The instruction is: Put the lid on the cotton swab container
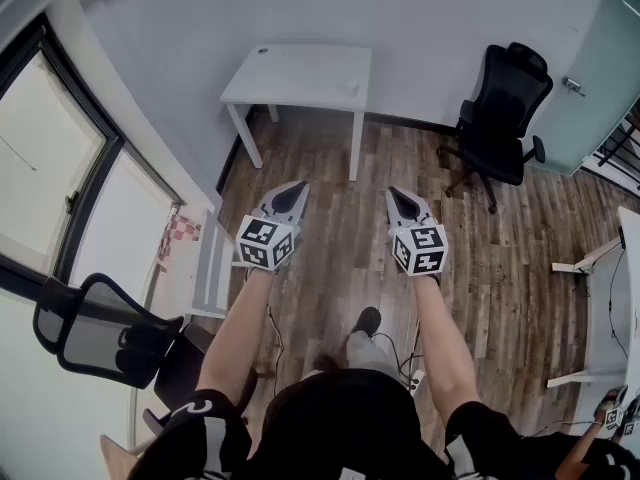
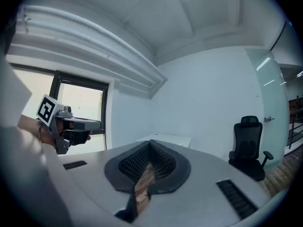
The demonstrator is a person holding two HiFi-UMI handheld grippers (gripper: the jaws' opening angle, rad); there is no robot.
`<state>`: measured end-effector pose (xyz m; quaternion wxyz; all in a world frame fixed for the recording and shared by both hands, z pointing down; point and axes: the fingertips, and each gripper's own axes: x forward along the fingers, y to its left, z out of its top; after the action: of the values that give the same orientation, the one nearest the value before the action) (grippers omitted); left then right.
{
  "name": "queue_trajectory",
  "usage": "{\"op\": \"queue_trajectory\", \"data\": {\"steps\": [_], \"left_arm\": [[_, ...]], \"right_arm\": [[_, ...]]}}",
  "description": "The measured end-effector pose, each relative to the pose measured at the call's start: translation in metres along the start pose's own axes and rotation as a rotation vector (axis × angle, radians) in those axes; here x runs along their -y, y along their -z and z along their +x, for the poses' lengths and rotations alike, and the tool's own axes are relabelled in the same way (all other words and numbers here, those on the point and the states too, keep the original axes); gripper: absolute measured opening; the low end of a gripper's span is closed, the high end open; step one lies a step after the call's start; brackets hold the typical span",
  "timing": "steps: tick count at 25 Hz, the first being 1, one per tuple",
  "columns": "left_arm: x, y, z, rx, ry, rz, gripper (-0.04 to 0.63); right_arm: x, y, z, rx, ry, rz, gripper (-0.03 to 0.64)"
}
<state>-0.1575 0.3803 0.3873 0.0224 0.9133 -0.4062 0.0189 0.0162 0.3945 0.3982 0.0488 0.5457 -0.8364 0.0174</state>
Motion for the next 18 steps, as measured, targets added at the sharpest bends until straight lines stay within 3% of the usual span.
{"op": "queue_trajectory", "data": {"steps": [18], "left_arm": [[-0.022,-0.008,0.1,-0.024,0.013,0.017,0.025]], "right_arm": [[0.073,-0.008,0.07,0.006,-0.033,-0.011,0.014]]}}
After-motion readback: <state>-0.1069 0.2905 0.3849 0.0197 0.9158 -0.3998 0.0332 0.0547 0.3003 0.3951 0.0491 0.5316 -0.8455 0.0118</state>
